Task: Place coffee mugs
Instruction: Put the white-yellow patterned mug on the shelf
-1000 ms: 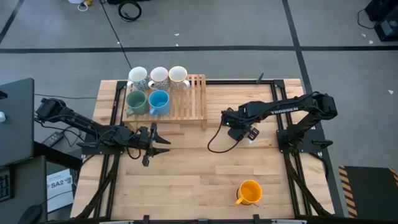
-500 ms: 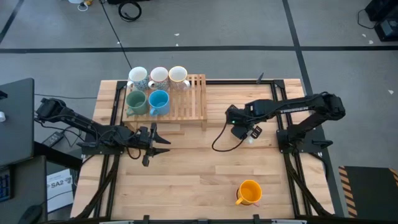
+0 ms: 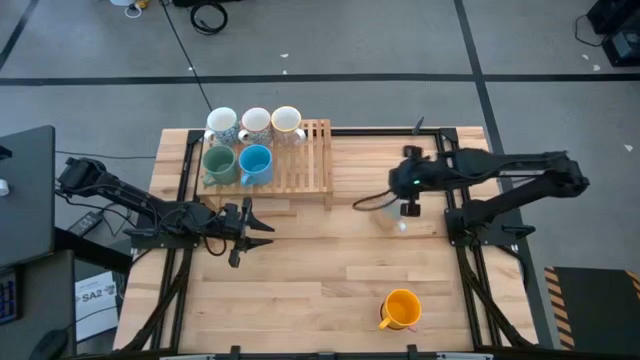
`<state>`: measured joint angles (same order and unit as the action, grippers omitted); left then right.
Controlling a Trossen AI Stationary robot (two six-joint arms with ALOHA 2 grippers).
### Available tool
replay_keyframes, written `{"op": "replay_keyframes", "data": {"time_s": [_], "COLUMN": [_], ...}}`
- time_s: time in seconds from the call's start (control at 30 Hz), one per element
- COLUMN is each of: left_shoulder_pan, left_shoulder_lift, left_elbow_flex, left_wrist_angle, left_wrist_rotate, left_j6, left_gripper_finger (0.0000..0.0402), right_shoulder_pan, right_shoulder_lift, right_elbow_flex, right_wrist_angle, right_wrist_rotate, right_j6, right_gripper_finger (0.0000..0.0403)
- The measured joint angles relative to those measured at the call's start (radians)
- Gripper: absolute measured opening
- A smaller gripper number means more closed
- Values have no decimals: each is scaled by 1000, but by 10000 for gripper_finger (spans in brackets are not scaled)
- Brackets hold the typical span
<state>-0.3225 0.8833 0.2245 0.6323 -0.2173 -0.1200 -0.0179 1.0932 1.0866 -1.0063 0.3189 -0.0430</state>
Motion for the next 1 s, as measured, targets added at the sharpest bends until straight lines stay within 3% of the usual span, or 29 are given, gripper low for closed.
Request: {"op": "replay_keyframes", "data": {"time_s": [0.17, 0.4, 0.63, 1.0], "left_shoulder_pan": [0, 0, 0, 0], "left_shoulder_lift": [0, 0, 0, 0], "left_elbow_flex": [0, 0, 0, 0], "left_wrist_angle": [0, 0, 0, 0], "left_wrist_rotate": [0, 0, 0, 0], "left_j6": [1, 0, 0, 0], "left_gripper_finger": [148, 148, 148, 148], "right_shoulder_pan": [50, 251, 426, 489], "right_shoulder_lift": [-108, -201, -179, -23], "right_elbow_flex": [0, -76, -155, -198], "right_wrist_angle": [-72, -81, -82, -155], "right_wrist_rotate": [-160, -21, 70, 81], "right_j6": [385, 731, 1080, 1428], "right_gripper_finger": [139, 139, 139, 139]}}
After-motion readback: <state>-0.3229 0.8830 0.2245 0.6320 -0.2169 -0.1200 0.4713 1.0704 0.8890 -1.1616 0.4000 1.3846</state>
